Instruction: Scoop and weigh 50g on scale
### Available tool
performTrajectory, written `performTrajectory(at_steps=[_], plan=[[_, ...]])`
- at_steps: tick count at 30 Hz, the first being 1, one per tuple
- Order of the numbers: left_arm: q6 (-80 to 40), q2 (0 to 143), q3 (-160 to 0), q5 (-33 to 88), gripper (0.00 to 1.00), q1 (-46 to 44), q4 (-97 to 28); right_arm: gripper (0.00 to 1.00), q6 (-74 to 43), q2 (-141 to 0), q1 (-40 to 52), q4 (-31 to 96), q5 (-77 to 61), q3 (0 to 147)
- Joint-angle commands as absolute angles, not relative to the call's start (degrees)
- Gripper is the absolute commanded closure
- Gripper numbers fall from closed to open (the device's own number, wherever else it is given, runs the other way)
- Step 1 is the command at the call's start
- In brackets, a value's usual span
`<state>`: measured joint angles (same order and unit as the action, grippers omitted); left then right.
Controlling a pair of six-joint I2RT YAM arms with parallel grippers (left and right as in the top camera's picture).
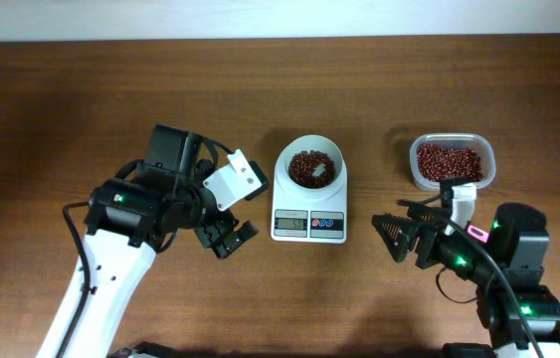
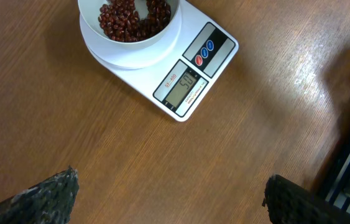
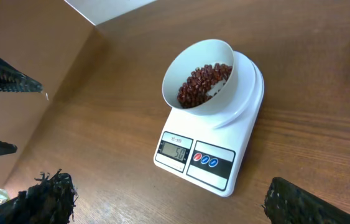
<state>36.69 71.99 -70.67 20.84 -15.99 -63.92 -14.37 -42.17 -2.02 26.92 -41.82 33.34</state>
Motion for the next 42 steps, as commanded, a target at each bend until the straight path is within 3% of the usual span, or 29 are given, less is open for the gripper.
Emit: performTrajectory(at_steps=[1,8,28,42], plan=[[37.8,71.3,-71.4,21.6,0.01,-15.7,-64.0,0.01,-13.8,-43.9,-1.5,27.3,-40.6,33.7],[37.8,71.3,-71.4,21.6,0.01,-15.7,-64.0,0.01,-13.9,-47.1,-1.5,24.3,-36.8,33.7],[37.8,71.3,-71.4,21.6,0.01,-15.7,-64.0,0.01,-13.8,-34.9,-1.5,27.6,-30.1,33.4],[37.8,71.3,-71.4,21.6,0.01,-15.7,-64.0,0.01,-13.8,-11.3,-1.5,21.1,-29.2,17.9]])
